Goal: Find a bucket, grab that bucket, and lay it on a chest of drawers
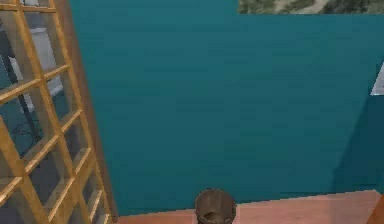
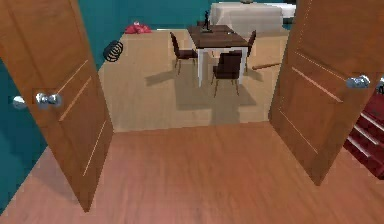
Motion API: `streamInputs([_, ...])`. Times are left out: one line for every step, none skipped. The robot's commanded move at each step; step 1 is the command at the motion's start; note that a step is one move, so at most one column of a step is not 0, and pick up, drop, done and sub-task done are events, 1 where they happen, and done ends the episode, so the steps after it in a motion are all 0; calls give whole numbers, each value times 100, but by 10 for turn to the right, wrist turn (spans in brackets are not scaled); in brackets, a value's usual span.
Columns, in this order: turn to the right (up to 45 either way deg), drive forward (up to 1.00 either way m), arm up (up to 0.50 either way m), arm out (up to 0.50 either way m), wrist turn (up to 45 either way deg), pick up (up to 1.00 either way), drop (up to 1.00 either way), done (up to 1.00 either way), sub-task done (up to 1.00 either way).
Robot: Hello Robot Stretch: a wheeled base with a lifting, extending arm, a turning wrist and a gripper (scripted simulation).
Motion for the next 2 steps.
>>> streamInputs([0,25,0,0,0,0,0,0,0])
streamInputs([-450,0,0,0,0,0,0,0,0])
